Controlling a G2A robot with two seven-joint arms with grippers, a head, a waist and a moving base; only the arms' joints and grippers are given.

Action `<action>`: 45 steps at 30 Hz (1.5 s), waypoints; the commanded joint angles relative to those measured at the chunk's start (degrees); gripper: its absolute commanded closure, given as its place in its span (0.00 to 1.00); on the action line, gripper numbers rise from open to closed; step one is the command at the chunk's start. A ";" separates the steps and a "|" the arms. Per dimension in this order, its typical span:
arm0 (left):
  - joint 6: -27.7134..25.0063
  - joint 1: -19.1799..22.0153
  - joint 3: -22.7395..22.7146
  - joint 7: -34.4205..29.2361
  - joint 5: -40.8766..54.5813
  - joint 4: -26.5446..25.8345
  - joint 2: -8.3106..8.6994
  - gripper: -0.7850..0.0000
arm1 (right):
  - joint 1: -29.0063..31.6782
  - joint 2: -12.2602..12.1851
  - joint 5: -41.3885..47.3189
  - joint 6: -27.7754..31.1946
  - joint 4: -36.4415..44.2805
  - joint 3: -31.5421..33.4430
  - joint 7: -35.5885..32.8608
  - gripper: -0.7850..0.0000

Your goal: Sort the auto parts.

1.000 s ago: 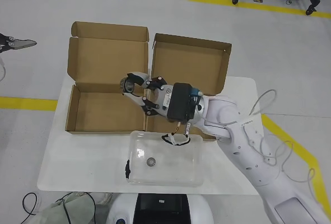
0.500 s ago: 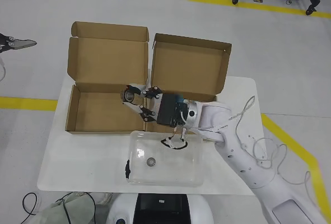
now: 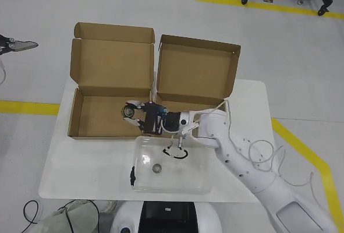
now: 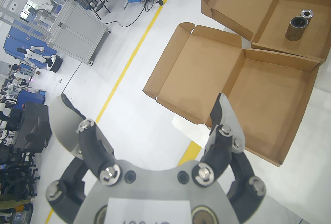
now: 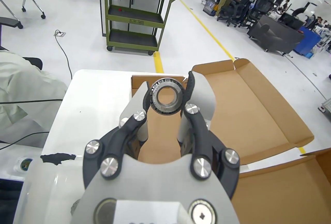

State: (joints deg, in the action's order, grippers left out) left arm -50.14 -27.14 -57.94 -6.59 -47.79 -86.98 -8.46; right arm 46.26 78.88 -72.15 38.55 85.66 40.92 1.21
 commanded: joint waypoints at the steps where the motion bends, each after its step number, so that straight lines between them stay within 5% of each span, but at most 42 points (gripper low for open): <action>1: 0.00 0.00 0.00 0.00 0.00 0.00 0.00 0.00 | -1.06 0.63 -0.19 -0.35 -2.45 -1.42 -0.62 1.00; 30: 0.00 0.00 0.00 0.00 0.00 0.00 0.00 0.00 | -11.65 11.96 5.27 -7.69 -29.20 -13.81 -16.04 1.00; 43: 0.00 0.00 0.00 0.00 0.00 0.00 0.00 0.00 | -15.25 18.42 7.03 -6.72 -41.49 -17.69 -14.88 1.00; 45: 0.00 0.00 0.00 0.00 0.00 0.00 0.00 0.00 | -15.55 19.18 7.02 -6.68 -43.28 -17.92 -14.21 0.86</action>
State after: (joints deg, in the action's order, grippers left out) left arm -50.14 -27.14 -57.94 -6.59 -47.79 -86.98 -8.46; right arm 30.86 97.69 -65.13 31.86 43.33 23.10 -13.32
